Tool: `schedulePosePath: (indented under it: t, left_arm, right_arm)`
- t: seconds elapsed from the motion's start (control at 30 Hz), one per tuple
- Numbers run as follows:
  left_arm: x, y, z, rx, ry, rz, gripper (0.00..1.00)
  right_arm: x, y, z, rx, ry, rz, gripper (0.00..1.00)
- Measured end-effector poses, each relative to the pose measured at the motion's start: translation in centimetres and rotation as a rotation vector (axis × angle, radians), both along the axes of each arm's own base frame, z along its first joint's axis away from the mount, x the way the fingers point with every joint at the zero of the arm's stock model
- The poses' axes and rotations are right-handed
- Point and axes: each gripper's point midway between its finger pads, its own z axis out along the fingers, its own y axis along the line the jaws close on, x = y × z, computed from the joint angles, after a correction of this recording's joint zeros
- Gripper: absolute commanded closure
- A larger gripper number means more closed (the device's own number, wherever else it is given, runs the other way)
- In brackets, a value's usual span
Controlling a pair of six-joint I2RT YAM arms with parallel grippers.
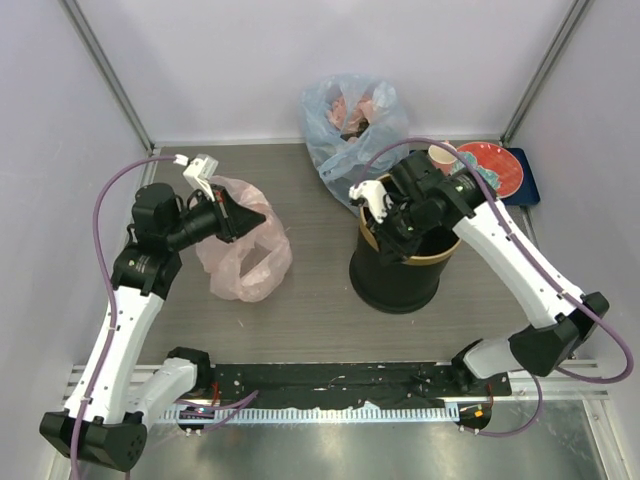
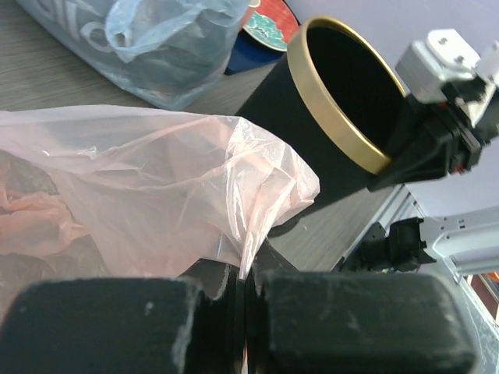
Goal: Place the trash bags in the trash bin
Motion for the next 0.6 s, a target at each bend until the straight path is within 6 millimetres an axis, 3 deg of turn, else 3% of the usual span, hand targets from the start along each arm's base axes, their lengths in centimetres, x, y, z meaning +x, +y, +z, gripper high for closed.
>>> schedulePosePath:
  t: [0.1, 0.33, 0.37, 0.6]
  left_arm:
    - [0.7, 1.0, -0.1, 0.004, 0.004, 0.046, 1.0]
    - [1.9, 2.6, -0.4, 0.006, 0.014, 0.109, 1.0]
    - [1.9, 2.6, -0.4, 0.006, 0.014, 0.109, 1.0]
    - [2.0, 2.7, -0.4, 0.003, 0.016, 0.112, 1.0]
  right_arm:
    - [-0.7, 2.1, 0.2, -0.023, 0.001, 0.072, 0.99]
    - [-1.6, 9.9, 0.2, -0.042, -0.052, 0.271, 0.99]
    - [-1.8, 10.4, 0.0, -0.051, -0.06, 0.284, 0.92]
    - [-0.9, 9.9, 1.4, -0.101, -0.144, 0.218, 0.86]
